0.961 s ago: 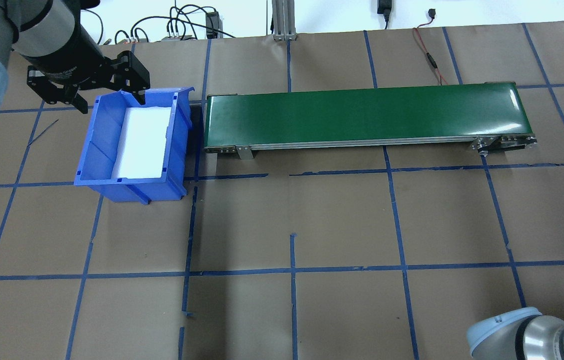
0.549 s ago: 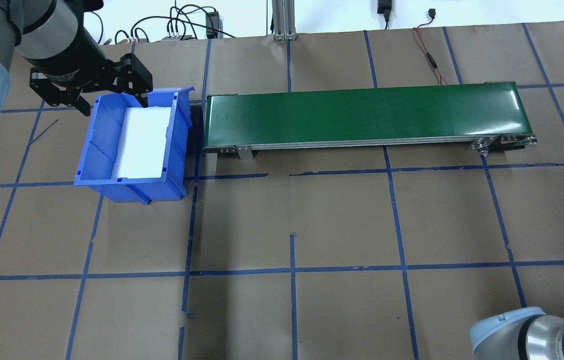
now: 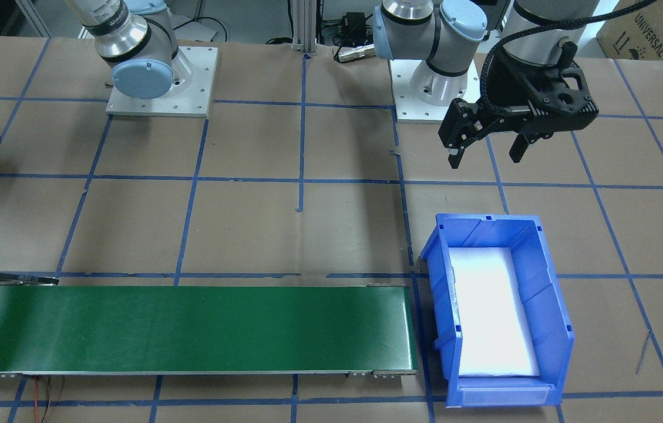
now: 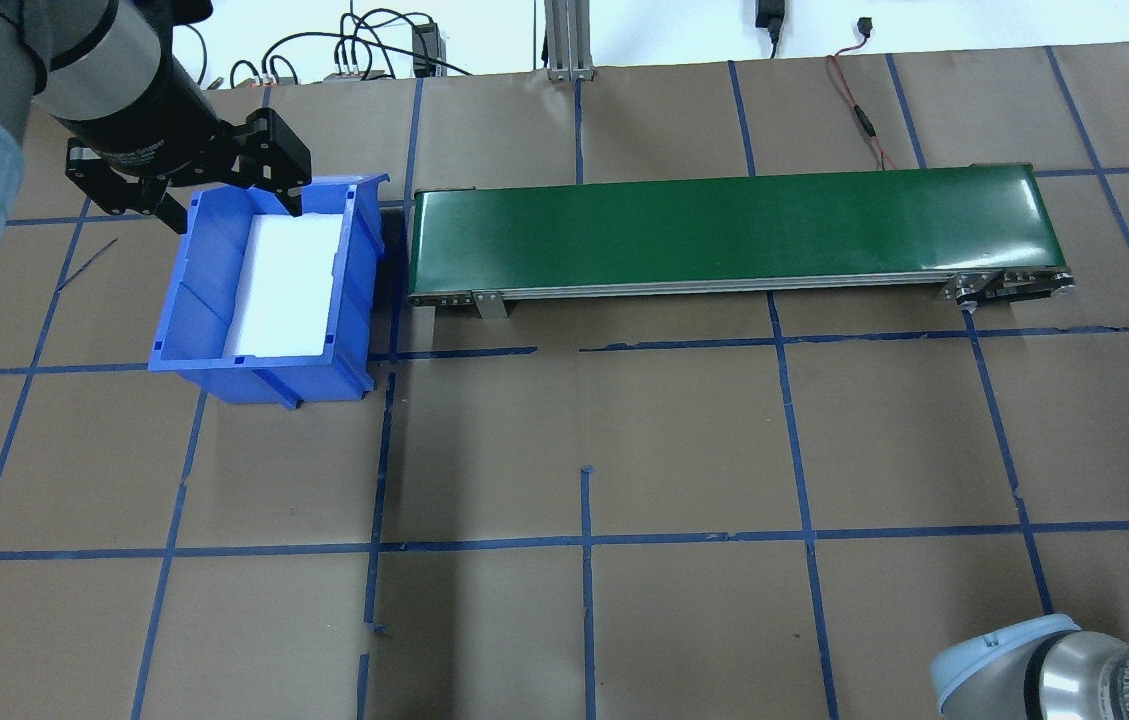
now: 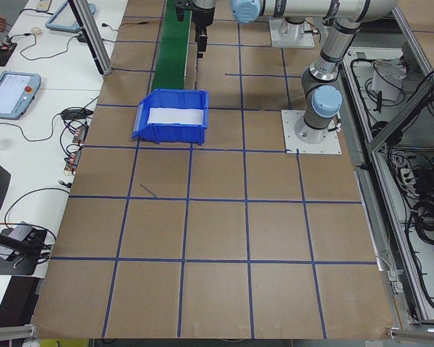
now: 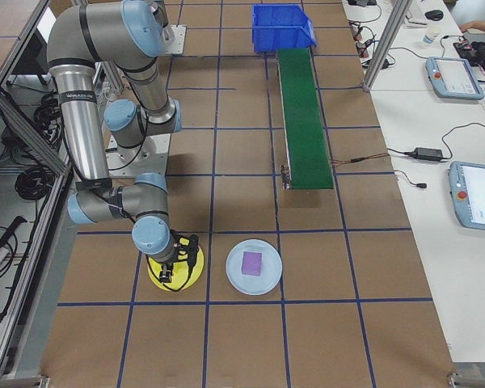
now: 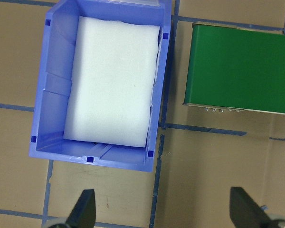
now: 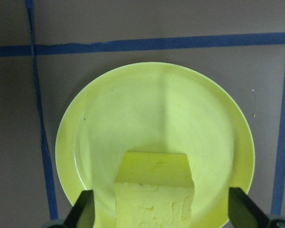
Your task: Move block left to right into plate
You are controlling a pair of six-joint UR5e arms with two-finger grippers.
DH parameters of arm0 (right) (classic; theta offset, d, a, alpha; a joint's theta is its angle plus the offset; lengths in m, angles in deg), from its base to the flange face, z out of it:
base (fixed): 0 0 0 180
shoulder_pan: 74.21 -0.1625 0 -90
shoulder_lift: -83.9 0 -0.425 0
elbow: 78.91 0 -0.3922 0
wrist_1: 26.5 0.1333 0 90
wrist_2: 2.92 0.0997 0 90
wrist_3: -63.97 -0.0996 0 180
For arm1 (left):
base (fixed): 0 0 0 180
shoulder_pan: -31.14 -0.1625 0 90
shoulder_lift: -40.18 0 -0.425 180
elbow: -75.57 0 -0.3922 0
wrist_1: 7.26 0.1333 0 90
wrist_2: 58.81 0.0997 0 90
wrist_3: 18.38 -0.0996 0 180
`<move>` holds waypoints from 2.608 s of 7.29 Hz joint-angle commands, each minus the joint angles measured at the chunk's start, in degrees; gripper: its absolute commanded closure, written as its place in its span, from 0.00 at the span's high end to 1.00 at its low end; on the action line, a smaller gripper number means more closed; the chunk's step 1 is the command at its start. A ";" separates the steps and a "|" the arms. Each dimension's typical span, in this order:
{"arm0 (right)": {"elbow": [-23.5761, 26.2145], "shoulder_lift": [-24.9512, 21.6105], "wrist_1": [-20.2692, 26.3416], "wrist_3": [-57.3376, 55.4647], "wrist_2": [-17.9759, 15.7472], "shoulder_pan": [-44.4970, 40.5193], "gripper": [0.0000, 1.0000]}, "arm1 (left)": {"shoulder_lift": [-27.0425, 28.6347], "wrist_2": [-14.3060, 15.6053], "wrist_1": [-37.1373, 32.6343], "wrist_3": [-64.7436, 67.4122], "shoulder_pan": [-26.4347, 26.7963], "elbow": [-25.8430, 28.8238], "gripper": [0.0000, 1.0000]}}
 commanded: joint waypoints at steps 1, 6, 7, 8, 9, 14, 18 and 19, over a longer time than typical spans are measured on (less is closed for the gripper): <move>-7.32 -5.68 13.57 -0.57 -0.34 -7.26 1.00 | -0.02 0.52 -0.29 -0.01 -0.02 -0.03 1.00; -15.71 -14.92 33.62 -37.44 0.01 -39.38 0.99 | -0.02 0.26 -0.29 -0.10 -0.02 -0.12 1.00; -15.71 -15.64 33.53 -50.71 -0.43 -46.69 0.99 | 0.07 0.25 -0.29 -0.19 -0.20 -0.21 1.00; -15.80 -15.90 33.09 -59.29 -1.21 -55.46 0.99 | 0.07 0.08 -0.21 -0.27 -0.46 -0.30 1.00; -15.80 -15.99 32.48 -69.38 -1.40 -62.42 0.99 | 0.16 0.08 -0.12 -0.62 -0.46 -0.30 1.00; -15.54 -14.41 21.93 -85.39 -0.17 -79.11 0.98 | 0.34 0.17 -0.12 0.51 -0.73 0.05 0.99; -15.89 -14.59 22.54 -87.48 2.64 -79.46 0.99 | 0.34 0.17 -0.21 0.52 -0.64 -0.03 1.00; -15.98 -14.50 22.54 -87.58 2.73 -79.37 0.99 | 0.34 0.17 -0.29 0.60 -0.55 -0.12 1.00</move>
